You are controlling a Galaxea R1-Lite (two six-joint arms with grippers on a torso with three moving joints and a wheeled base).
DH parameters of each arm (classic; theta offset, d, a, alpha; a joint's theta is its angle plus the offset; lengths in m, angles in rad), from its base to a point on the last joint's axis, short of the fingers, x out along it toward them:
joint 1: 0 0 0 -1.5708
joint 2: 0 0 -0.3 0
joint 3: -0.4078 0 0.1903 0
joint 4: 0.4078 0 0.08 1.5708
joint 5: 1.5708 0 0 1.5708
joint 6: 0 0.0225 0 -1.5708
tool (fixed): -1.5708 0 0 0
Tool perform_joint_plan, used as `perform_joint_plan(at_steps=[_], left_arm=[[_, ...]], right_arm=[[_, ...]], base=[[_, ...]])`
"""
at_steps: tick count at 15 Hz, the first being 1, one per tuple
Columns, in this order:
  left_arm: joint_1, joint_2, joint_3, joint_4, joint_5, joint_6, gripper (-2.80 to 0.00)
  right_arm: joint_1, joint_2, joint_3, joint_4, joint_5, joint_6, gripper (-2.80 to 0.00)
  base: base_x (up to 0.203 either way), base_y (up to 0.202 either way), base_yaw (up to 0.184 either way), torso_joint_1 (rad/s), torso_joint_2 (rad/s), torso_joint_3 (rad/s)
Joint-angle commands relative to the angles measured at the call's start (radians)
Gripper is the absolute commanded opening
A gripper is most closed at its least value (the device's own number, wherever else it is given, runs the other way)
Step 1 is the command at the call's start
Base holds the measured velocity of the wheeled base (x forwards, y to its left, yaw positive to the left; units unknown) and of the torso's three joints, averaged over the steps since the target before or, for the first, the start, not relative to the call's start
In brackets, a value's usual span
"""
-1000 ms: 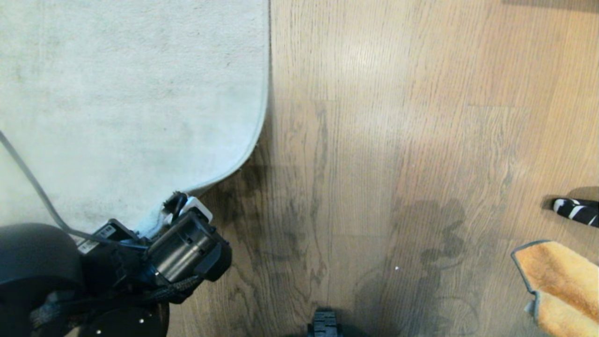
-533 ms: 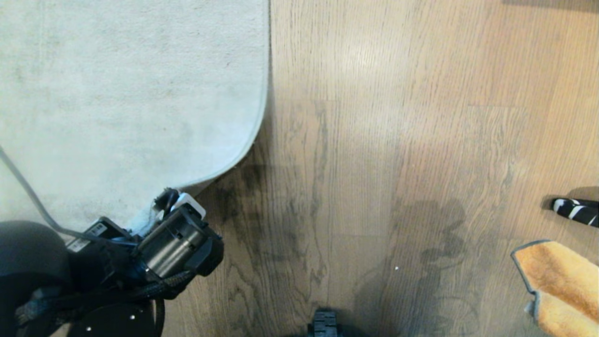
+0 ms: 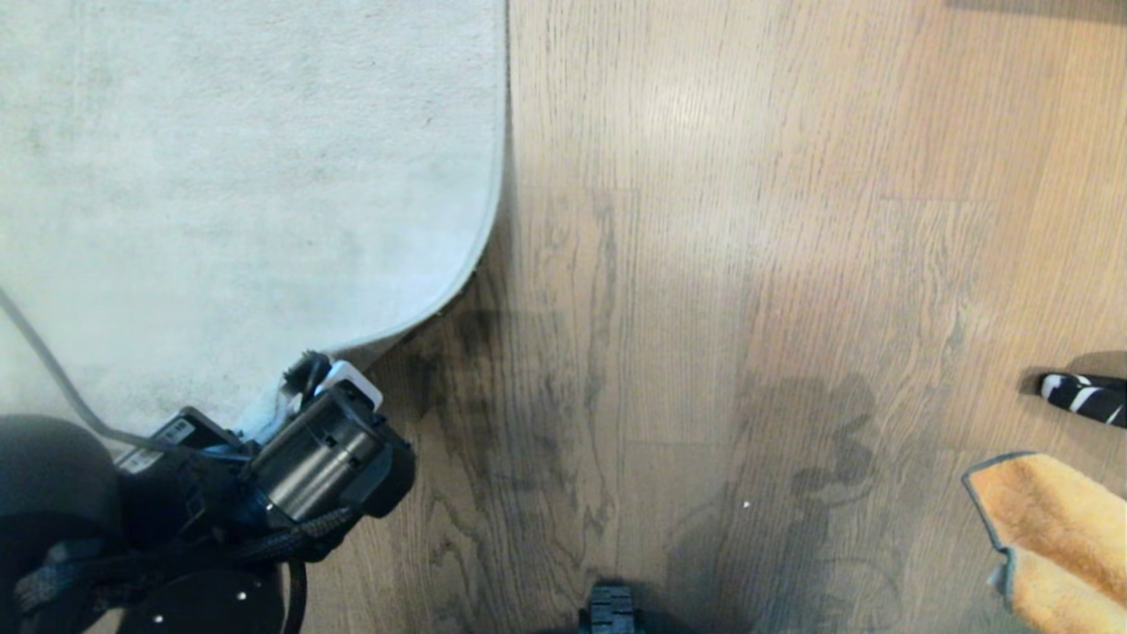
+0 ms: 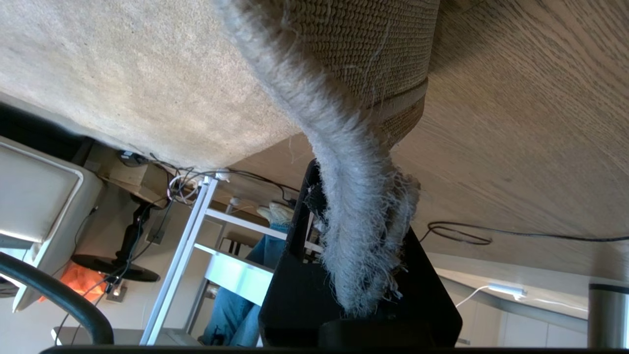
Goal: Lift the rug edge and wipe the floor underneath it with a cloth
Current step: Lift up the carpet
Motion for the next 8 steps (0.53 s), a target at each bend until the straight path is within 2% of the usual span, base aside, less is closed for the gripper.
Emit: perform_joint_plan(at_steps=[1, 8], left_arm=[[-0.001, -0.005, 0.002, 0.004, 0.007, 0.0, -2.8], [0.001, -0.021, 0.028, 0.002, 0.005, 0.0, -2.8]], right_arm=[[0.0, 0.001, 0.0, 0.0, 0.0, -0.001, -2.8], [0.0, 0.001, 0.0, 0.0, 0.0, -0.001, -2.8]], base=[[0.0, 0.0, 0.0, 0.0, 0.0, 0.0], [0.0, 0.0, 0.0, 0.0, 0.0, 0.0]])
